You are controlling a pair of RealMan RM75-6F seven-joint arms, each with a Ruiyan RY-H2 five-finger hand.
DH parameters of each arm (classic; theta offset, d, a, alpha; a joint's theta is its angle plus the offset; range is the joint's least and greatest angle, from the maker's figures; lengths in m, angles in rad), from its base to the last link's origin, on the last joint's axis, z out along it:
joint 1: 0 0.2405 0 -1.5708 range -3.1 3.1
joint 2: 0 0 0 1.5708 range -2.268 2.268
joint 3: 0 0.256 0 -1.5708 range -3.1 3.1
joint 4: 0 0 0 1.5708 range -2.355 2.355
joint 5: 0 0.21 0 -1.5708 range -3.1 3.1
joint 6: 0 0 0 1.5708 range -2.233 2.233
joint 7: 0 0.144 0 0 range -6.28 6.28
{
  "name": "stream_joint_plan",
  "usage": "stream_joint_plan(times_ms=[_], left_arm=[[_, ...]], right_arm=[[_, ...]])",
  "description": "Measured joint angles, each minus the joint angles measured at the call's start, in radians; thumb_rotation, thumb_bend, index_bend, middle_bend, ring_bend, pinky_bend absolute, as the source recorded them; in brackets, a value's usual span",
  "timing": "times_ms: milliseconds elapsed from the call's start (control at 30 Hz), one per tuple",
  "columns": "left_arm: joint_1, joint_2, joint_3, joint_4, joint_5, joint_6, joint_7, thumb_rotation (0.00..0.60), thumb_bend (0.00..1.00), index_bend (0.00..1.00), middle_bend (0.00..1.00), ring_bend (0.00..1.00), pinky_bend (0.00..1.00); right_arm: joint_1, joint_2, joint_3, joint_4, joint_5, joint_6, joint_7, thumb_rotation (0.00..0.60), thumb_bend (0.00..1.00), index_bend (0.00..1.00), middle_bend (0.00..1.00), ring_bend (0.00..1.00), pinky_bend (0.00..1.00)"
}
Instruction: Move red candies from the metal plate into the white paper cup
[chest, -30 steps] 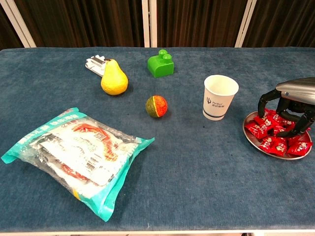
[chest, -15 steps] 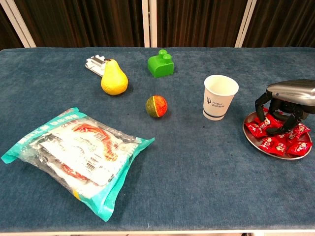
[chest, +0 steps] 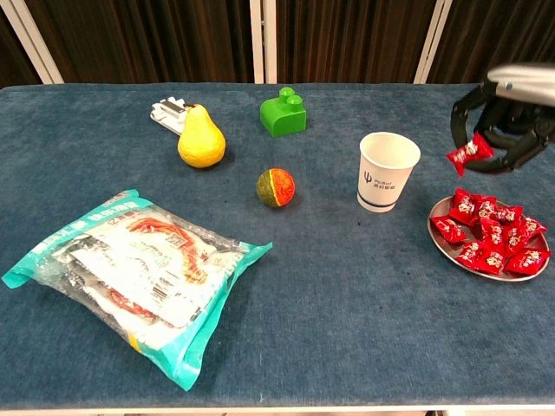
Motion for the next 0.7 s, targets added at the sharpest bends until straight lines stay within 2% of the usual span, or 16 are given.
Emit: stream_joint_plan(times_ms=[133,267,533,700], left_arm=[[0.0,0.001,-0.001,-0.007,-0.001,-0.001,0.005,0.6,0.0,0.0,0.0,0.0,0.0],[-0.002,0.001,0.0,-0.008,-0.001,-0.005,0.011,0.6,0.0,0.0,0.0,0.0,0.0],[-0.001,0.002,0.0,-0.006,-0.01,-0.011,0.01,0.6,0.0,0.0,0.0,0.0,0.0],[-0.001,-0.001,0.0,-0.003,-0.009,-0.012,0.008,0.6,0.0,0.0,0.0,0.0,0.0]], right_arm=[[0.042,-0.014,0.044,-0.005,0.023,-0.017,-0.013,0.6,0.58,0.65,0.91,1.0,1.0],[0.096,-0.066,0.062,0.032,0.075,-0.068,-0.042,0.6,0.58,0.61,0.91,1.0,1.0],[0.152,-0.131,0.069,0.088,0.149,-0.109,-0.109,0.6,0.58,0.44,0.91,1.0,1.0],[0.145,-0.123,0.06,0.074,0.15,-0.084,-0.119,0.6,0.58,0.4,0.91,1.0,1.0]])
